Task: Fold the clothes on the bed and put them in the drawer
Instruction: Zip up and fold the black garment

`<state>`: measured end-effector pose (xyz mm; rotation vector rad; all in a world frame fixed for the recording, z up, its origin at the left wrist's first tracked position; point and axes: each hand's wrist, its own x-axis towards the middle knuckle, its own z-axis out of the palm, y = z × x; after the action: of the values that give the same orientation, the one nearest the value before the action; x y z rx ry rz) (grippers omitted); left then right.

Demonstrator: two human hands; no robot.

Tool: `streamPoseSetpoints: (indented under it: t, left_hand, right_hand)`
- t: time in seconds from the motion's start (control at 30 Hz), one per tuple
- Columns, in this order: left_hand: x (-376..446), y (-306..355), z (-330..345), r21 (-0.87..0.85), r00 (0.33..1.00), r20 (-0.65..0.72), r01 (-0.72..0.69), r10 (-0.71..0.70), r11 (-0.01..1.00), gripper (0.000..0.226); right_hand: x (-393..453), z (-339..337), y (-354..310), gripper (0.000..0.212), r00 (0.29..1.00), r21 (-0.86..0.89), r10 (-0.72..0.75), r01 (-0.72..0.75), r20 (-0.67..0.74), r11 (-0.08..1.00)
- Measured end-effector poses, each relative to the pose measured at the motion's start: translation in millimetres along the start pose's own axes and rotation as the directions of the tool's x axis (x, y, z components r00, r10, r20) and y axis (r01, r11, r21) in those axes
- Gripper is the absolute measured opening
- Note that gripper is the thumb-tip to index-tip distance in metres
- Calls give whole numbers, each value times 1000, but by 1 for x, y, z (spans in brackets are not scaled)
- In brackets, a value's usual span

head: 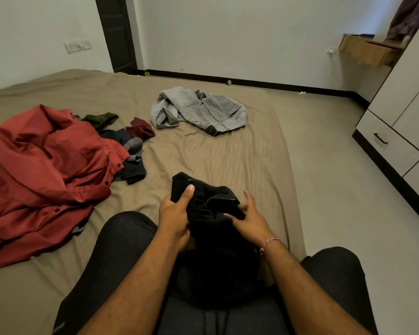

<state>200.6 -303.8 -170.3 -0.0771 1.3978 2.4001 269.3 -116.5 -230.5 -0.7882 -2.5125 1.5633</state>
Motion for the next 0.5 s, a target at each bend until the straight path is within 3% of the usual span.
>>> streamPoseSetpoints:
  t: [0.07, 0.1, 0.17, 0.23, 0.37, 0.43, 0.5]
  left_hand:
    - [5, 11, -2, 123, 997, 70, -25, 16, 992, 19]
    - [11, 22, -1, 203, 993, 120, -43, 18, 978, 19]
    - [24, 53, 6, 360, 979, 203, -98, 25, 928, 18]
    - [40, 91, 16, 473, 965, 252, -185, 69, 862, 20]
    - [54, 172, 55, 418, 929, 285, -341, 235, 842, 16]
    - [49, 207, 81, 353, 894, 336, -411, 296, 840, 17]
    - [41, 240, 106, 306, 834, 421, -501, 357, 810, 20]
  right_hand:
    - [8, 7, 4, 83, 991, -173, 8, 15, 131, 985]
    - [12, 7, 3, 64, 993, -226, 10, 17, 115, 974]
    - [18, 3, -4, 26, 1000, -158, -11, 12, 8, 987]
    - [17, -11, -25, 10, 992, -22, -34, 31, -122, 999]
    - [5, -51, -86, 17, 907, 179, -160, 246, -390, 953]
    - [-1, -70, -116, 9, 893, 449, -240, 405, -380, 797]
    - [-2, -85, -146, 32, 909, 680, -234, 415, -346, 605]
